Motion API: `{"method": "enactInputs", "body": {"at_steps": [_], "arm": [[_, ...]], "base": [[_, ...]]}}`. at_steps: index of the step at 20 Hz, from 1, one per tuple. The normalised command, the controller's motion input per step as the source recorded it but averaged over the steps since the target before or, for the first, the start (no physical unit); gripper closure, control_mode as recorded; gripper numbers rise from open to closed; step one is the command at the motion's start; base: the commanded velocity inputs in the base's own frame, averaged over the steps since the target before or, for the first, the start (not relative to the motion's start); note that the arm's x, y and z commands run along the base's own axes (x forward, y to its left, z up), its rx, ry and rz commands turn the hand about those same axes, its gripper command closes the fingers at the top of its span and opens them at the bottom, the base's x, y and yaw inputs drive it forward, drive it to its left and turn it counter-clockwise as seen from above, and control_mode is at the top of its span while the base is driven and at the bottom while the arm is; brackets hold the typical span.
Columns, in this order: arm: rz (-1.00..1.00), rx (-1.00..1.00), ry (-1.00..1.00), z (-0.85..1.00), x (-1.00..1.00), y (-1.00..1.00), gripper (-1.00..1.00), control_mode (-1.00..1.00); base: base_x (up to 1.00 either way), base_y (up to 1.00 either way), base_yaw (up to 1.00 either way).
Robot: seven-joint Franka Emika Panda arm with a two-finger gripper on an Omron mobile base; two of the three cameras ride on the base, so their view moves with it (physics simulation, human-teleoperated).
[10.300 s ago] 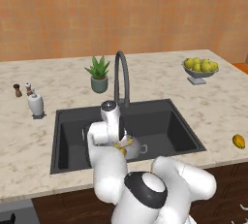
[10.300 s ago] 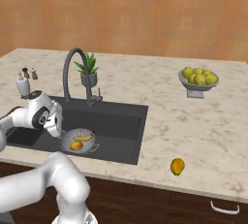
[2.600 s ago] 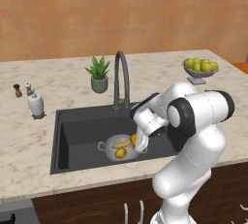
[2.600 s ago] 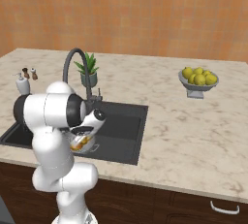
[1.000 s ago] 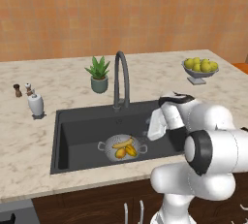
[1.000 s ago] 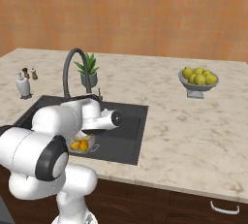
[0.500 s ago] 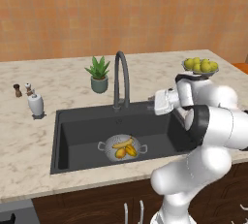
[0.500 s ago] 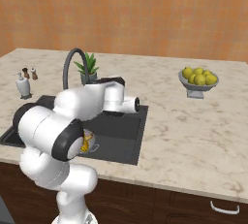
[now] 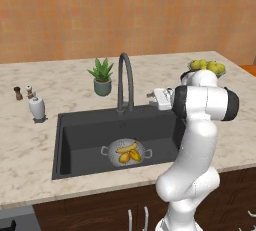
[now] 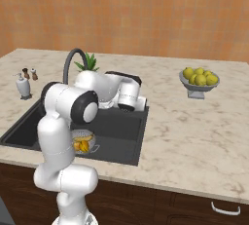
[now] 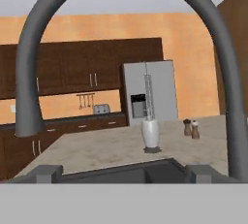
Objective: Put the colander in the sink, put the mango, mango, banana in the colander, and turn on the sink faucet and pour water over the colander.
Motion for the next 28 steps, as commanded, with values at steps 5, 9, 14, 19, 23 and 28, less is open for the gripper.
{"method": "enactInputs", "body": {"at_steps": [5, 9, 14, 19, 23, 28], "arm": [[-0.01, 0.01, -0.03, -0.09, 0.69, 0.3, -1.0, -1.0], [-0.03, 0.0, -0.01, -0.34, 0.58, 0.1, -1.0, -1.0], [-0.05, 0.0, -0.03, -0.36, 0.41, 0.12, -1.0, -1.0], [-0.03, 0.0, -0.01, -0.13, 0.4, 0.2, -1.0, -1.0], [-0.04, 0.0, 0.0, -0.14, 0.45, 0.05, -1.0, -1.0], [-0.04, 0.0, 0.0, -0.16, 0.38, 0.03, -1.0, -1.0]], "base": [[0.0, 0.0, 0.0], [0.0, 0.0, 0.0], [0.0, 0.0, 0.0], [0.0, 0.0, 0.0], [0.0, 0.0, 0.0], [0.0, 0.0, 0.0]]}}
